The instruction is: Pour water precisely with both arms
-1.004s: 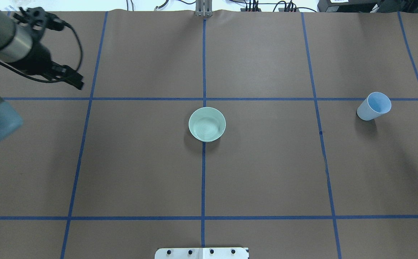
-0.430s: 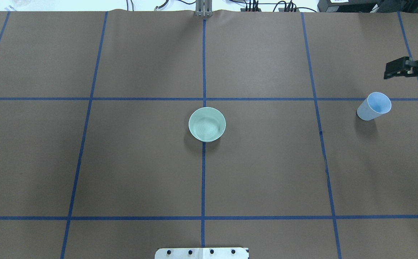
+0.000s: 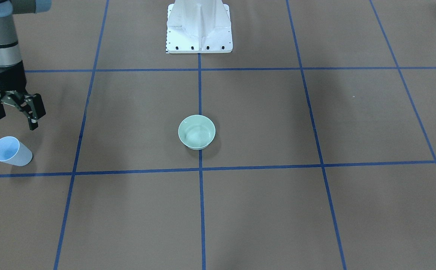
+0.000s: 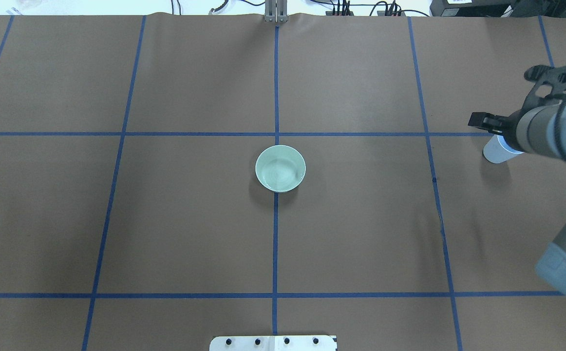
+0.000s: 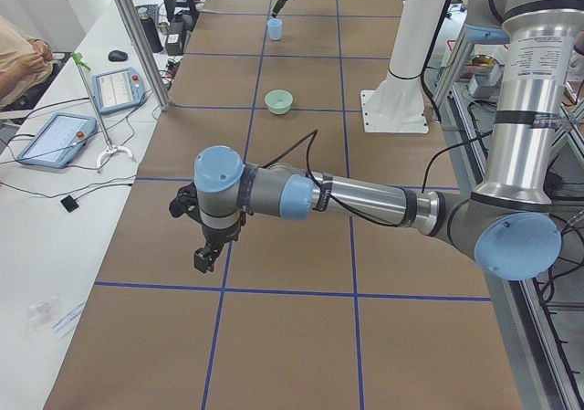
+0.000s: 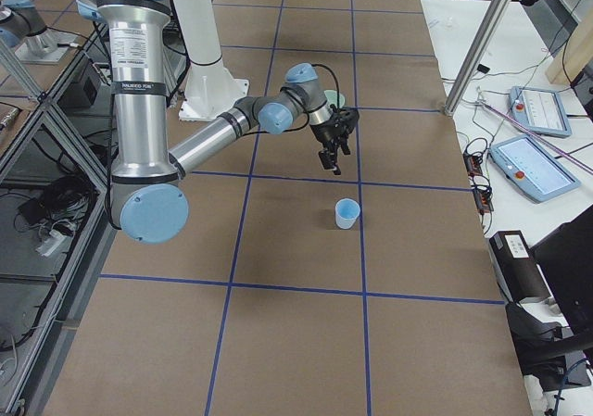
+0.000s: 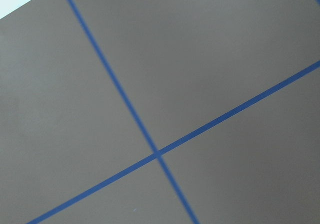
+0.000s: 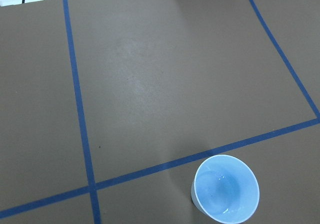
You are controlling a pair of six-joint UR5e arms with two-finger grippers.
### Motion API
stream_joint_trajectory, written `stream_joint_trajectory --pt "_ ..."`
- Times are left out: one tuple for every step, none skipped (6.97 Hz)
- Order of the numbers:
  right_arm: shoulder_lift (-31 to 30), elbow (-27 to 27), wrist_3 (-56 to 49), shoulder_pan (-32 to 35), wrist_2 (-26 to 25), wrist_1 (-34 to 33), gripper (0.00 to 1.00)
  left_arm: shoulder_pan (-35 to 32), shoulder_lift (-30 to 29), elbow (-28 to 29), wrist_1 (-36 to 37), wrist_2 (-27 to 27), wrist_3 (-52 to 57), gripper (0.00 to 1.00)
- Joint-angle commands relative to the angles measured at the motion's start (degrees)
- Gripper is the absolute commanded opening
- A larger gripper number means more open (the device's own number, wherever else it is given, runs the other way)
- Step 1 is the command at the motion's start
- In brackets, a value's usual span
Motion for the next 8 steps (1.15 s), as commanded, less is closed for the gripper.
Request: stream_joint_trajectory --pt "-1.82 -3.26 12.36 -9.87 -17.08 0.0 1.0 -1.67 2.43 -0.04 -3.27 -0.09 0.59 1.0" --pt "-1.13 -8.07 17.81 -12.86 -23.59 0.0 0.99 -1.67 2.52 -0.13 -3.46 0.0 0.68 1.0" --pt "0.27 -11.08 20.3 -14.29 -27.04 0.0 0.99 -1.67 2.52 -0.13 -3.55 0.0 0.77 1.0" --pt "0.46 -13.98 22.5 -14.82 -29.43 0.0 0.99 -1.67 2.52 -0.3 -3.64 0.0 1.03 1.0" --pt "0.37 -15.49 23.57 -15.17 -31.19 0.0 0.99 -1.67 2.52 -0.57 -3.55 0.0 1.12 1.0" --pt "-0.24 -16.11 24.62 -15.18 -32.25 0.0 0.99 -1.67 2.52 -0.57 -3.55 0.0 1.03 1.0" --pt "0.19 -18.3 25.94 -15.18 -33.48 0.0 0.99 -1.67 2.52 -0.74 -3.55 0.0 1.03 1.0" --pt "0.37 -19.45 25.95 -15.18 -34.1 0.0 0.99 -1.67 2.52 -0.75 -3.55 0.0 1.03 1.0"
